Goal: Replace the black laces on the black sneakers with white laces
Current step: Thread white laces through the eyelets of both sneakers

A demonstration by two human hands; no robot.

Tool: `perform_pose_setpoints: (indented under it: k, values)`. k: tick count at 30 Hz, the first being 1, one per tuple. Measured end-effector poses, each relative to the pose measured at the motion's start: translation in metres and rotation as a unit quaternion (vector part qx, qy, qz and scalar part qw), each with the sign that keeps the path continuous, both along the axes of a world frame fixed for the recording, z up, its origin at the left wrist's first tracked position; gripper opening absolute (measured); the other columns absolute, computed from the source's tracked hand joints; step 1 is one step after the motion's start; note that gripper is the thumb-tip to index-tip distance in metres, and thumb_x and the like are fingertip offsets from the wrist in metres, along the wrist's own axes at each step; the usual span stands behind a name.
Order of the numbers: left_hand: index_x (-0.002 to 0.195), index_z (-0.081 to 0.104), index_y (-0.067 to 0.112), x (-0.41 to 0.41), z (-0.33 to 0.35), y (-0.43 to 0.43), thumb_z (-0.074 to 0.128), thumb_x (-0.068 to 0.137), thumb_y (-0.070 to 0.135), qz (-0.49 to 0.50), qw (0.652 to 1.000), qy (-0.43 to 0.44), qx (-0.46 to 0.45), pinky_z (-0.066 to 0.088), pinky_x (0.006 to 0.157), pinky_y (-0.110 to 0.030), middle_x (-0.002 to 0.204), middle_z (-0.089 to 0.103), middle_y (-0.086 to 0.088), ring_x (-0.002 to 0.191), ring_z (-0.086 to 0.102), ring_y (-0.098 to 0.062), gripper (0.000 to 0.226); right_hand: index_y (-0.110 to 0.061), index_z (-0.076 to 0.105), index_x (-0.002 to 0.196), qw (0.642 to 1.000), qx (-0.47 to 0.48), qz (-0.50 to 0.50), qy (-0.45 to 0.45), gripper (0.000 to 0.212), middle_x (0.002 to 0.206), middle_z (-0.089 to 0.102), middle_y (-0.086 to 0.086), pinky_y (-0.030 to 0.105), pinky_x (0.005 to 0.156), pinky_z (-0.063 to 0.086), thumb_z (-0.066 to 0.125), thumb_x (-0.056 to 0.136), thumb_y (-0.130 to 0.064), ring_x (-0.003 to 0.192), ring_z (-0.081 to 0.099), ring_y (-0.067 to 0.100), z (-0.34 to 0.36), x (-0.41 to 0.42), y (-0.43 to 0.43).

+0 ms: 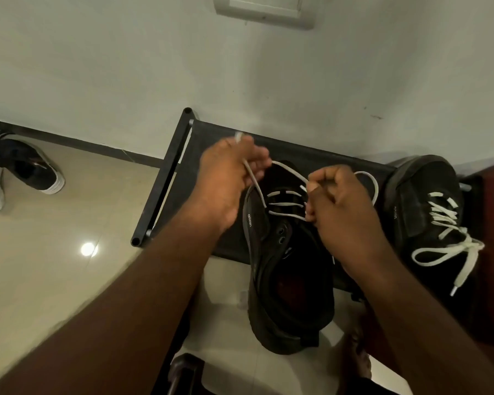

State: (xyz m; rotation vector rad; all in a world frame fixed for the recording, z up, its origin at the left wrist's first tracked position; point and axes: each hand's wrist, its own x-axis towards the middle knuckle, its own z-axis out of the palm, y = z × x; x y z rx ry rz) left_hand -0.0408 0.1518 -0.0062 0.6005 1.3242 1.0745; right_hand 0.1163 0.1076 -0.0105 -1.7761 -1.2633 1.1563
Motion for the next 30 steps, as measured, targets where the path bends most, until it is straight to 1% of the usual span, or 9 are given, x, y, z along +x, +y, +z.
perform_pose_setpoints:
  k: [2,5,10,13,15,19,23,28,30]
  values:
    - [0.094,0.058,0.012,-0.012,0.003,0.007,0.049,0.098,0.016,0.085,0.995,-0.051,0.031,0.055,0.068,-0.028,0.068,0.059,0.002,0.064,0.060,-0.012,0.010,-0.034,0.054,0.097,0.999,0.017,0.022,-0.031,0.014,0.082,0.066,-0.003,0.021,0.067,0.051,0.055,0.102,-0.020,0.073,0.064,0.007,-0.004,0.000,0.000]
    - [0.090,0.061,0.012,-0.029,0.002,0.013,0.050,0.095,0.016,0.194,0.977,0.068,0.060,0.045,0.052,-0.026,0.061,0.049,0.000,0.052,0.044,-0.011,0.013,-0.030,0.058,0.100,0.997,0.016,0.047,-0.062,0.013,0.087,0.067,-0.004,0.022,0.071,0.051,0.055,0.101,-0.017,0.080,0.065,0.008,-0.005,0.004,0.004]
    - [0.070,0.062,0.017,-0.054,-0.006,0.020,0.053,0.086,0.013,0.319,0.923,0.180,0.116,0.044,0.054,-0.031,0.062,0.051,-0.002,0.059,0.046,-0.019,0.018,-0.031,0.063,0.102,0.996,-0.003,0.064,-0.060,0.018,0.088,0.067,-0.005,0.021,0.073,0.053,0.053,0.102,-0.016,0.085,0.066,0.006,-0.004,0.010,0.007]
    - [0.091,0.066,0.019,-0.058,-0.020,0.018,0.060,0.084,0.019,0.142,0.923,0.356,0.029,0.058,0.071,-0.041,0.091,0.065,-0.004,0.078,0.062,-0.017,0.009,-0.029,0.067,0.099,1.000,-0.005,0.028,-0.011,0.022,0.080,0.065,-0.004,0.013,0.057,0.046,0.050,0.103,-0.014,0.068,0.061,0.001,-0.002,0.010,0.009]
    - [0.103,0.060,0.022,-0.045,-0.022,0.009,0.060,0.088,0.014,0.054,0.901,0.425,0.067,0.054,0.076,-0.021,0.107,0.061,0.000,0.090,0.062,-0.006,0.016,-0.024,0.068,0.099,0.997,-0.031,-0.018,0.073,0.023,0.077,0.064,-0.001,0.018,0.052,0.048,0.049,0.103,-0.012,0.065,0.063,0.007,0.001,0.010,0.011]
    - [0.100,0.064,0.018,-0.011,-0.002,-0.008,0.056,0.090,0.001,-0.090,0.901,0.361,0.225,0.044,0.059,-0.010,0.086,0.063,0.006,0.068,0.057,0.000,0.021,-0.015,0.067,0.103,0.983,-0.078,-0.035,0.161,0.022,0.083,0.064,0.006,0.021,0.044,0.047,0.046,0.105,-0.009,0.056,0.063,0.012,0.004,0.014,0.014]
    - [0.110,0.066,0.025,0.001,-0.009,-0.013,0.068,0.086,0.011,-0.422,0.824,0.354,0.132,0.047,0.072,-0.013,0.106,0.056,0.006,0.091,0.057,-0.008,0.028,-0.015,0.069,0.102,0.989,-0.073,-0.007,0.128,0.023,0.084,0.065,0.006,0.021,0.042,0.042,0.048,0.103,-0.007,0.049,0.053,0.008,0.003,0.015,0.014]
    - [0.088,0.069,0.030,-0.007,-0.017,-0.008,0.071,0.087,0.021,-0.438,0.796,0.383,0.165,0.046,0.083,-0.018,0.106,0.058,0.005,0.098,0.054,-0.006,0.009,-0.017,0.071,0.102,0.985,-0.014,-0.024,0.167,0.022,0.078,0.066,-0.003,0.018,0.040,0.034,0.050,0.103,-0.009,0.045,0.044,0.005,0.017,0.022,0.019]
    - [0.089,0.072,0.026,-0.007,-0.019,-0.009,0.071,0.088,0.022,-0.429,0.787,0.400,0.192,0.045,0.082,-0.020,0.103,0.059,0.004,0.096,0.054,-0.007,0.005,-0.024,0.073,0.101,0.998,0.028,0.053,0.010,0.018,0.079,0.069,-0.010,0.014,0.049,0.042,0.056,0.101,-0.019,0.054,0.056,0.001,0.017,0.025,0.018]
